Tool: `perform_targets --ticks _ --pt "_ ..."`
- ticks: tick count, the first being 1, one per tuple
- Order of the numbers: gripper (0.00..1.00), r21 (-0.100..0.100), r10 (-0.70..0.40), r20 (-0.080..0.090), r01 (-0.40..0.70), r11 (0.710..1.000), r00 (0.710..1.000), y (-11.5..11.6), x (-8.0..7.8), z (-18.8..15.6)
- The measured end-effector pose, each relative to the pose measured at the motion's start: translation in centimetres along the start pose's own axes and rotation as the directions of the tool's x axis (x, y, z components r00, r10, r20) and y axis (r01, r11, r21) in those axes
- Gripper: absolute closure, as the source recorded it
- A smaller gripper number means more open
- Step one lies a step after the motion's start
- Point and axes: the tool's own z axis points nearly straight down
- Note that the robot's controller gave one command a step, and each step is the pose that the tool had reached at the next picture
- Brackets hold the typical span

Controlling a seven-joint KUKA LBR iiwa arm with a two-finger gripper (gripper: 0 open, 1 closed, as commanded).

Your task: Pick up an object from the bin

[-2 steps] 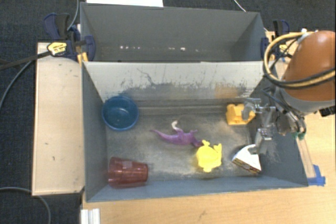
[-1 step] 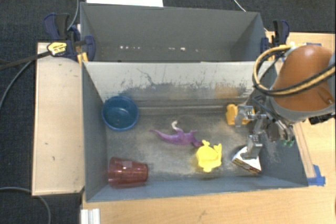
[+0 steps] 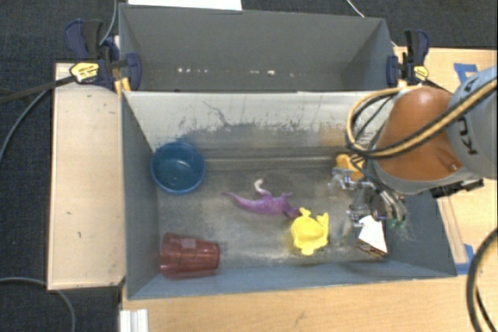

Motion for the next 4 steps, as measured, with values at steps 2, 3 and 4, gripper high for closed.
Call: perform_targets --ticks 2,3,4 --pt "0.00 0.000 -0.107 0.003 0.107 0.994 0.994 5.4 -0.7 3.2" --pt "1.00 -0.001 -0.160 0.000 0.160 0.987 0.987 6.8 0.3 3.4" --pt "1.00 -0.001 -0.161 0.000 0.161 0.987 0.987 6.8 0.3 3.4"
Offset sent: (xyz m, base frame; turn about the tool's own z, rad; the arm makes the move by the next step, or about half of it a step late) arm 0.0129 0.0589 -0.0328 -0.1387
